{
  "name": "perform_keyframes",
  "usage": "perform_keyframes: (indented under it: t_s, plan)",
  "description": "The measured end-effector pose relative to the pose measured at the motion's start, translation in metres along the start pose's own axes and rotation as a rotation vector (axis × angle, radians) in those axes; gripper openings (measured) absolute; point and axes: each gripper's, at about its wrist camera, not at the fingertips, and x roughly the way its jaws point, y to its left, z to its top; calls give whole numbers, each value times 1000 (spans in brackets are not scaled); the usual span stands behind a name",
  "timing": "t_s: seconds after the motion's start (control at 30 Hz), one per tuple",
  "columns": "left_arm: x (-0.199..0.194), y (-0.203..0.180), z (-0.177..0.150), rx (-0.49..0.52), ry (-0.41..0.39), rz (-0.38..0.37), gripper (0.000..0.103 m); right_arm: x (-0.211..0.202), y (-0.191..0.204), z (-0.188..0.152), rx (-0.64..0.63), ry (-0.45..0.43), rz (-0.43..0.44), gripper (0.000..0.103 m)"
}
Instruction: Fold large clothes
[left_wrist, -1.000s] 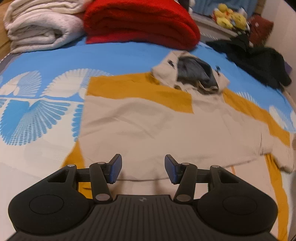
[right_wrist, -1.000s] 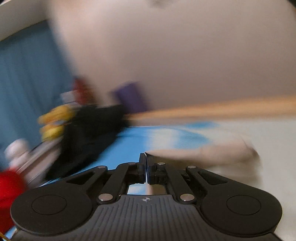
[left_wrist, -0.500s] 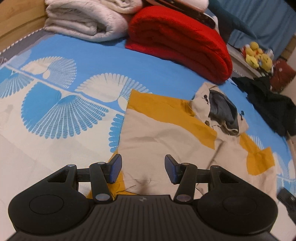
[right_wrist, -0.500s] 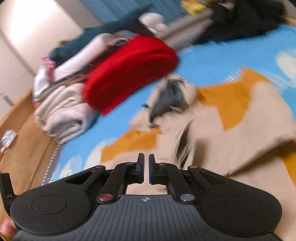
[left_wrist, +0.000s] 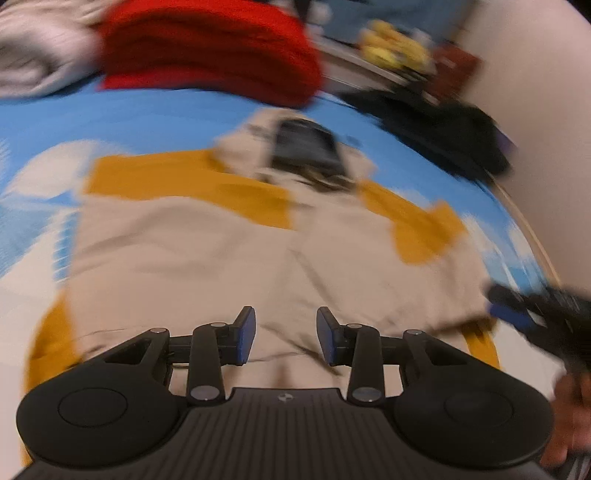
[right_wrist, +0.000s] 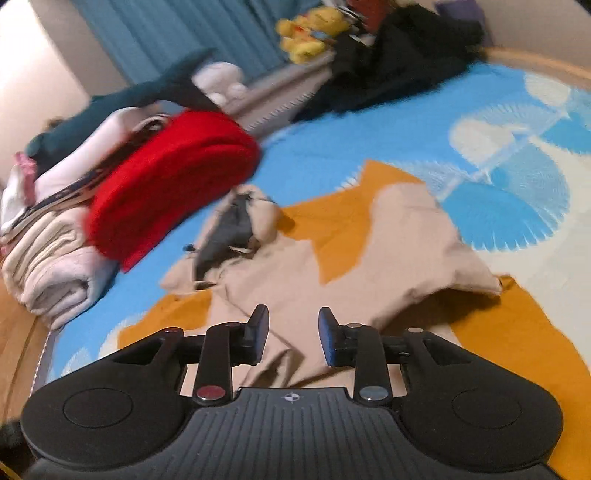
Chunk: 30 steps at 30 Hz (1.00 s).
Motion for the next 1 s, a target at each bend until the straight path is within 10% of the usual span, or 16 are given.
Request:
perform_keyframes:
  t_s: [0.5,0.57,0.63,1.0]
  plan:
    - [74,-66,-27,205,75,44,47,46,-57,7,258,153,-136,32]
    - [76,-67,-29,235,44,104,11,50,-60,6,282,161,-135,32]
    - [69,-63,-25,226,9,124,1,52,-59,6,284,163,-139,32]
    - [-38,64,17,-365,-334,302,0,58,-55,10,288,141,-141,32]
